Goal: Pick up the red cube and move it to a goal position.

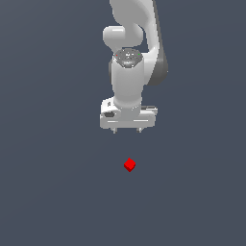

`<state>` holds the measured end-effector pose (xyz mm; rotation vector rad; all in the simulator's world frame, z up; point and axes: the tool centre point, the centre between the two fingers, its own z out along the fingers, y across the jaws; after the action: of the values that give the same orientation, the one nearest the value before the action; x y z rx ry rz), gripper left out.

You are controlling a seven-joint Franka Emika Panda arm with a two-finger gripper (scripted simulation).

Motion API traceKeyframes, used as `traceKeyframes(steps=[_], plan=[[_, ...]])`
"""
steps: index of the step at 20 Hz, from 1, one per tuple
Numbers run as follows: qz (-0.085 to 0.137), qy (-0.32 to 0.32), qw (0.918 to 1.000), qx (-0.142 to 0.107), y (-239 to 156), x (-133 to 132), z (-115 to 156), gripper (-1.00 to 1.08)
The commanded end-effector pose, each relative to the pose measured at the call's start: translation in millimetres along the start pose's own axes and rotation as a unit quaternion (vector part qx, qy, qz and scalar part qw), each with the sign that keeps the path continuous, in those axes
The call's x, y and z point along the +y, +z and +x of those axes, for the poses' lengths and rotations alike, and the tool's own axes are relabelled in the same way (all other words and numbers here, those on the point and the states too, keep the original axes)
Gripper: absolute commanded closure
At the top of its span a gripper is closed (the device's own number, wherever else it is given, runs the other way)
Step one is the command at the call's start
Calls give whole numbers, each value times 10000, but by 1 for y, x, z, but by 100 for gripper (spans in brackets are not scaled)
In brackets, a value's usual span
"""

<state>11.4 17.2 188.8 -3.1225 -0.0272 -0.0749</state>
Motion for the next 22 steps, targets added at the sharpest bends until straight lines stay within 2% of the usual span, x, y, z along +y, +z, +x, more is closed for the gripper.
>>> traceKeyframes(steps=[1,8,14,22], plan=[[0,0,10000,0,0,0,0,-92],[-8,147,9999,-8,7,-2,3,-92],[-29,517,9987,-27,25,-6,9,-92],[-78,1394,9902,-72,67,-12,26,-92]])
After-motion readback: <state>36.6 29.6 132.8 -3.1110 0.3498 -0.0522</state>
